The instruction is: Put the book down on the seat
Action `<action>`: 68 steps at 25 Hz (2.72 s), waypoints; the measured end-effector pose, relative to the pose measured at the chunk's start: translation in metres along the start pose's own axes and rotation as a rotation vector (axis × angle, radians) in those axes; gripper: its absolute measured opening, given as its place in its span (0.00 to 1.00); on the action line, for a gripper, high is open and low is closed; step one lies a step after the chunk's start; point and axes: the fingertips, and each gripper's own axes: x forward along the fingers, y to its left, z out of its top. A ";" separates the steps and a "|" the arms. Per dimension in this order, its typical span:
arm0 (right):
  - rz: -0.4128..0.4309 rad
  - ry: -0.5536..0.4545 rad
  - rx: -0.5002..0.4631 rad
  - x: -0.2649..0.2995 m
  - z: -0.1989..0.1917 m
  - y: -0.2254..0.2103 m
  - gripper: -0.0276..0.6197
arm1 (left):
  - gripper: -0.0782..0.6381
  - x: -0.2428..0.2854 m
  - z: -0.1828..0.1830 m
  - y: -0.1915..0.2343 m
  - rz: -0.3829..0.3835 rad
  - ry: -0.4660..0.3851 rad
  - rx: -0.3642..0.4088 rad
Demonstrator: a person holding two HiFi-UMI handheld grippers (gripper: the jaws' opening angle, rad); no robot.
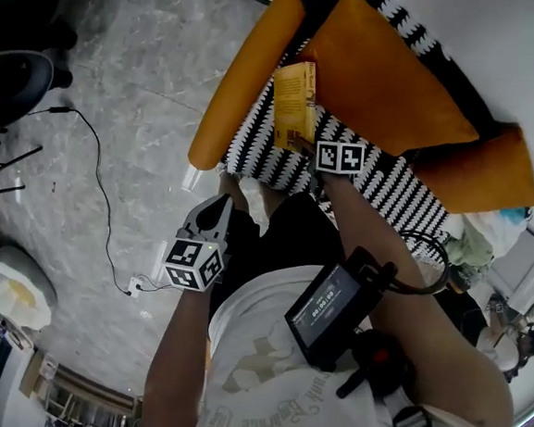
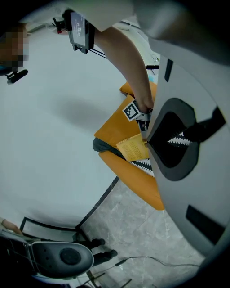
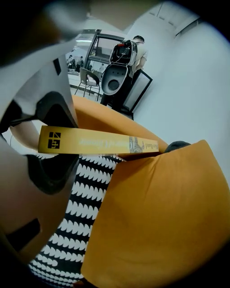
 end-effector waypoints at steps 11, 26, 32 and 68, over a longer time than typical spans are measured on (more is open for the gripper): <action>-0.124 -0.032 0.051 0.047 0.037 -0.001 0.29 | 0.13 0.011 -0.012 0.023 0.005 0.005 -0.076; -0.264 0.057 0.017 0.087 0.037 0.038 0.36 | 0.13 0.001 -0.023 0.026 -0.001 -0.004 -0.126; -0.118 -0.021 0.022 0.090 0.044 0.064 0.41 | 0.13 -0.006 -0.021 0.037 0.001 -0.014 -0.125; 0.176 -0.154 -0.266 -0.035 0.074 0.101 0.07 | 0.13 0.004 0.051 -0.011 -0.010 -0.117 0.065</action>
